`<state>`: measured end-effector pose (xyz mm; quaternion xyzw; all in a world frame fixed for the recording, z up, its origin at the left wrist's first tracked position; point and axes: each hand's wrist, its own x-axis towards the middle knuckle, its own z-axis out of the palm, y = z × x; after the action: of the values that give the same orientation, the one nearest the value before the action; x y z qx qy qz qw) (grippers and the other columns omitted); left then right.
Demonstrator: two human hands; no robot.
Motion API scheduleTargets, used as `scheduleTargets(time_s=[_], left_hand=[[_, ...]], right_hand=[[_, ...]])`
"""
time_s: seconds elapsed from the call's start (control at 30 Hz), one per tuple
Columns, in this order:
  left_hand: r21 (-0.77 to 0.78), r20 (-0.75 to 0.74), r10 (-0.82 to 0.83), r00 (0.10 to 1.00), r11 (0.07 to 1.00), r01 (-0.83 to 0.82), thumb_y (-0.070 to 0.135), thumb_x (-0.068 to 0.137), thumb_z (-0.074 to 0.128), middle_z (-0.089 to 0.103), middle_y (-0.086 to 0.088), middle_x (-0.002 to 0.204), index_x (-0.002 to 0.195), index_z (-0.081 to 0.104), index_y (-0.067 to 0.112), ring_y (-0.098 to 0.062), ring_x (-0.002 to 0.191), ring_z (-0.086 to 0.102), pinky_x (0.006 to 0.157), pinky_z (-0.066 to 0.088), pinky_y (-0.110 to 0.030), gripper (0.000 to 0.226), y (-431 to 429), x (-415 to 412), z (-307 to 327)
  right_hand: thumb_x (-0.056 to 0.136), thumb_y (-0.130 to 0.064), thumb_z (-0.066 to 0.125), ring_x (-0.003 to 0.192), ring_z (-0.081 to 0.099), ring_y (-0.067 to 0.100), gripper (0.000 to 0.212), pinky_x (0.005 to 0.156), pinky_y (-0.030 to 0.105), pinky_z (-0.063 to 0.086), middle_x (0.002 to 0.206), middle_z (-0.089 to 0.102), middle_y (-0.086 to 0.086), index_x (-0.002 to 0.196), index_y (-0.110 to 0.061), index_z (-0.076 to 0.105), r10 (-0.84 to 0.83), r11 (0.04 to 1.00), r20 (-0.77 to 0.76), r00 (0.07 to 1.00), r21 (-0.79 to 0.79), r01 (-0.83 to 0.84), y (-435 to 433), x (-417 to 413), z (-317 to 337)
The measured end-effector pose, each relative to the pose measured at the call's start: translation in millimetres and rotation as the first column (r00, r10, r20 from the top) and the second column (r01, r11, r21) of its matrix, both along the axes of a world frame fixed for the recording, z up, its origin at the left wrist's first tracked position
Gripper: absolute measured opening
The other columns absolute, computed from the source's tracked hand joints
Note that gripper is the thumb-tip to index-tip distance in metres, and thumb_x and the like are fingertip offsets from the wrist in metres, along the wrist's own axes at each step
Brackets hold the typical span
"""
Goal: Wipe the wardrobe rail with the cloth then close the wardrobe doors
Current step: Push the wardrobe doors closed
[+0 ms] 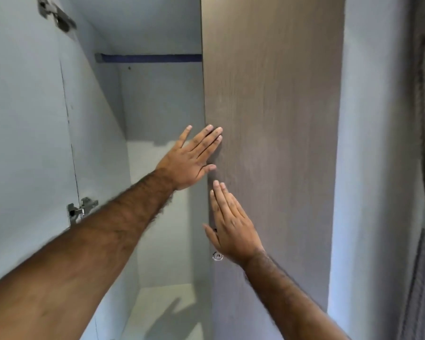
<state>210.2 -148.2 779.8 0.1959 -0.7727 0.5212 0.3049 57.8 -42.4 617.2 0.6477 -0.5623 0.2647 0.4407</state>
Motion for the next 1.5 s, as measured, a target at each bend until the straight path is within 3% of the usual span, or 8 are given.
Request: scheduleTargets(time_s=[0.53,0.63,0.7,0.83,1.1,1.2,1.3,1.5], left_hand=[[0.101,0.031,-0.006,1.0,0.995,0.002,0.058,0.107,0.017,0.004,-0.003,0.175,0.165,0.005,0.012,-0.023,0.162,0.005,0.128,0.019,-0.053,0.075,-24.7,-4.9,1.1],[0.318,-0.189,-0.006,0.982,0.946,0.067,0.059,0.105,0.026,0.006,-0.006,0.175,0.164,0.009,0.01,-0.022,0.162,0.006,0.129,0.016,-0.048,0.079,12.0,18.6,3.6],[0.381,-0.501,-0.054,0.864,0.882,0.277,0.05,0.106,0.036,0.009,-0.013,0.174,0.163,0.014,0.004,-0.027,0.162,0.008,0.131,0.013,-0.047,0.077,41.8,47.5,-0.5],[0.108,-0.873,-0.101,0.477,0.914,0.391,0.044,0.107,0.034,0.019,-0.023,0.169,0.158,0.025,-0.005,-0.034,0.159,0.018,0.129,0.02,-0.049,0.072,110.3,131.8,-21.5],[0.033,-0.942,0.01,0.336,0.997,0.064,0.031,0.104,0.054,0.006,-0.024,0.172,0.16,0.016,-0.003,-0.032,0.162,0.004,0.131,0.016,-0.046,0.076,219.7,292.6,-117.0],[0.182,-0.966,0.164,0.198,0.98,0.078,0.061,0.099,0.042,0.001,-0.013,0.174,0.164,0.009,0.007,-0.026,0.162,0.003,0.131,0.016,-0.047,0.091,233.0,322.3,-141.9],[0.342,-0.938,0.341,0.064,0.879,0.333,0.1,0.071,0.013,0.005,0.0,0.175,0.164,0.002,0.026,-0.026,0.161,0.014,0.129,0.021,-0.05,0.119,238.4,323.2,-151.7],[0.334,-0.935,0.354,0.018,0.862,0.382,0.099,0.07,0.01,0.017,0.005,0.173,0.164,0.008,0.033,-0.029,0.156,0.029,0.12,0.037,-0.06,0.114,242.5,299.9,-156.2]], right_hand=[[0.103,-0.042,0.052,0.162,0.012,0.033,0.077,0.132,0.043,0.022,0.173,0.015,0.021,0.158,0.008,0.029,0.113,0.986,0.099,0.989,0.113,-0.124,-19.3,-0.3,12.5],[0.103,-0.032,0.061,0.156,0.026,0.043,0.07,0.125,0.054,0.034,0.166,0.027,0.03,0.151,0.013,0.039,0.173,0.978,0.101,0.98,0.099,-0.183,-5.6,15.6,49.8],[0.106,-0.025,0.055,0.157,0.026,0.043,0.064,0.127,0.053,0.032,0.166,0.026,0.03,0.154,0.012,0.035,0.235,0.971,0.038,0.971,0.031,-0.236,4.0,36.0,87.7],[0.11,-0.019,0.045,0.16,0.021,0.037,0.057,0.129,0.051,0.027,0.17,0.023,0.025,0.158,0.007,0.028,0.394,0.906,-0.132,0.91,-0.11,-0.408,22.0,104.8,151.9],[0.112,-0.044,0.032,0.162,0.017,0.03,0.065,0.132,0.047,0.019,0.173,0.021,0.016,0.163,-0.004,0.025,0.622,0.677,-0.555,0.552,0.026,-0.736,74.3,302.8,193.2],[0.112,-0.045,0.028,0.162,0.015,0.029,0.065,0.132,0.048,0.015,0.173,0.02,0.014,0.164,-0.006,0.023,0.6,0.654,-0.666,0.443,0.089,-0.751,89.2,358.1,195.0],[0.111,-0.046,0.025,0.163,0.011,0.027,0.065,0.132,0.052,0.012,0.173,0.021,0.012,0.164,-0.008,0.023,0.492,0.764,-0.728,0.478,0.099,-0.637,91.9,380.4,193.3],[0.111,-0.045,0.021,0.162,0.02,0.027,0.062,0.132,0.055,0.01,0.166,0.04,0.008,0.16,-0.011,0.035,0.439,0.817,-0.73,0.524,0.082,-0.571,98.2,356.1,194.3]])
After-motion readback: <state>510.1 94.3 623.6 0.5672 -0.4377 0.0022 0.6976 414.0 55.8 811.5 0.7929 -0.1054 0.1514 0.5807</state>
